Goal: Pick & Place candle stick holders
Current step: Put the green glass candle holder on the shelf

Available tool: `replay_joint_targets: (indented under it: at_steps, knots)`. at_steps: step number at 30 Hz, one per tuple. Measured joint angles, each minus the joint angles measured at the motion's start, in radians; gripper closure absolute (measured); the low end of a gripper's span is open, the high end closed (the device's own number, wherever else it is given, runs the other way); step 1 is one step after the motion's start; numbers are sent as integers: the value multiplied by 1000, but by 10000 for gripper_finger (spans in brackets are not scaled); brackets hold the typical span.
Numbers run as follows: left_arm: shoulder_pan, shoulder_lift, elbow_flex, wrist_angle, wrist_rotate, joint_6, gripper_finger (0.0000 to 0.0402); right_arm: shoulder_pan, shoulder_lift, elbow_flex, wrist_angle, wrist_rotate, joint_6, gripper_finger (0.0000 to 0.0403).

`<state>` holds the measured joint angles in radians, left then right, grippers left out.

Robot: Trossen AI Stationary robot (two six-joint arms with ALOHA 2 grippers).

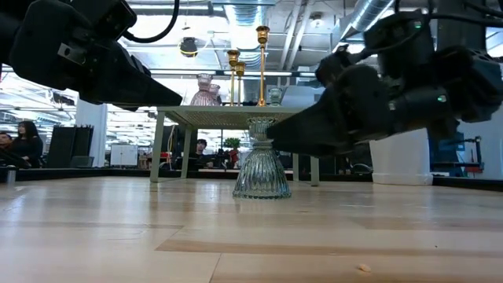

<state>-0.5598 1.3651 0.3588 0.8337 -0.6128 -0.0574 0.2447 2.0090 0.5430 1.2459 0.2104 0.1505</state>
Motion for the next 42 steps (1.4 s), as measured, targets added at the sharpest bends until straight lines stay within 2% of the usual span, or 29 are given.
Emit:
replay_joint_targets:
  at_steps: [6, 12, 20, 30, 36, 42]
  knots:
    - [0, 0, 0, 0, 8, 0, 398, -19, 0, 99, -170, 0, -2, 79]
    - [0, 0, 0, 0, 18, 0, 396, -25, 0, 161, -266, -3, -3, 86]
    - [0, 0, 0, 0, 18, 0, 396, -25, 0, 161, -266, -3, -3, 148]
    - [0, 0, 0, 0, 18, 0, 396, -25, 0, 162, -263, -3, -3, 283]
    - [0, 0, 0, 0, 18, 0, 398, -24, -30, 161, -280, -3, -3, 285]
    - [0, 0, 0, 0, 18, 0, 396, -37, -179, 158, -431, 1, -28, 285]
